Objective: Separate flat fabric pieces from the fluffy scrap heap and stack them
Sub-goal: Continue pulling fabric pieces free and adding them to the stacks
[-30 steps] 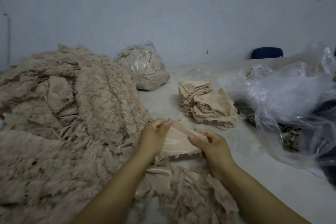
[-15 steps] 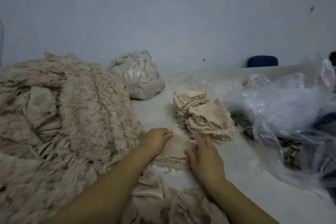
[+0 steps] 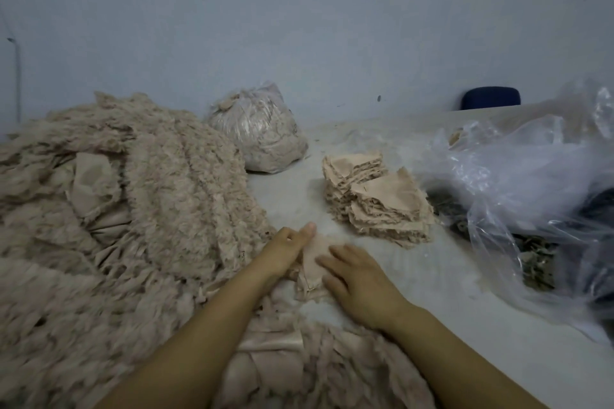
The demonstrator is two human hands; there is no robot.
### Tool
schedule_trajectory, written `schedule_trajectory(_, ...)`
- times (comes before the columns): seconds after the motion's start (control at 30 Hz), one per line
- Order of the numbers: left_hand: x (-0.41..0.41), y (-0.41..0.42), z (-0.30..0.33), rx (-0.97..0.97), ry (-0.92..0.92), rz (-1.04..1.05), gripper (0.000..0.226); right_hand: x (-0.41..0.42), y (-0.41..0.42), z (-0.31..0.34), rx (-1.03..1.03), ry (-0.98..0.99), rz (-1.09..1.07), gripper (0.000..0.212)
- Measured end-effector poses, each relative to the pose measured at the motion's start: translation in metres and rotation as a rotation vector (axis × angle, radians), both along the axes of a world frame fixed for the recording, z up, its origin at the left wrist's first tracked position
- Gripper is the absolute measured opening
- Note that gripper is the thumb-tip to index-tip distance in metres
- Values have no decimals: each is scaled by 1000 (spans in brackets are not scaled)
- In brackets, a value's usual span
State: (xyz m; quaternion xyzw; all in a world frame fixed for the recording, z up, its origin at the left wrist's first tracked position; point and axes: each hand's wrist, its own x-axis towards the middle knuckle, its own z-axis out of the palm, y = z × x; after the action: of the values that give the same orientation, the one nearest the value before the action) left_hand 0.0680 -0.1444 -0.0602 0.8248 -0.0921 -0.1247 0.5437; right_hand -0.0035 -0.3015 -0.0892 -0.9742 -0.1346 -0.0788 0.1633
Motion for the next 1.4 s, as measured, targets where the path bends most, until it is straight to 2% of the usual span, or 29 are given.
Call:
schedule_trajectory(0.03,-3,4,0,11,31,-51,32,1,0,-4,-81,83,0,48)
schedule_trajectory(0.1,-8,10,-4,101,-20,-114,22,3,-2,-8,-156,164,-13,51)
schedule_trajectory(0.23,-17,21,-5,85,-26,-25,25,4,0,-10,-195,178,-29,53)
schedule_trajectory(0.3,-21,34,1,46,2,-55,23,4,1,-11,-184,193,-43,53)
schedule_trajectory(0.43,-36,55,18,88,76,-292,20,4,2,-10,-196,198,-57,53)
schedule_trajectory(0.53,-48,60,30,120,89,-441,5,-1,2,-7,-198,191,-71,52)
schedule_trajectory(0.57,-51,61,34,143,62,-481,9,-4,2,-5,-179,158,-66,51)
schedule_trajectory(0.63,-56,67,45,247,-11,-561,27,-12,4,2,-11,-42,-59,45)
schedule_trajectory(0.67,-59,70,49,320,-41,-594,30,-17,8,9,150,-134,-53,38)
schedule_trajectory(0.7,-60,75,51,419,-78,-619,31,-23,11,16,339,-145,-32,32)
schedule_trajectory(0.77,-61,82,52,681,-183,-622,36,-39,20,32,654,67,77,33)
schedule_trajectory(0.8,-61,85,52,748,-213,-619,34,-46,25,36,710,202,144,29)
schedule_trajectory(0.83,-61,86,51,733,-222,-621,29,-51,31,37,689,302,189,21)
schedule_trajectory(0.9,-63,85,50,544,-211,-625,16,-56,40,32,625,361,222,17)
schedule_trajectory(0.97,-64,81,50,359,-232,-593,8,-54,46,27,773,315,220,24)
schedule_trajectory(1.03,-64,79,45,263,-285,-480,15,-52,47,27,1025,299,158,30)
schedule_trajectory(1.13,-58,79,34,280,-331,-296,23,-52,40,32,1255,342,125,30)
schedule_trajectory(1.27,-61,68,26,200,-395,-272,26,-50,39,30,1247,526,19,32)
schedule_trajectory(1.4,-63,52,9,221,-517,-216,28,-43,50,23,1252,315,-86,22)
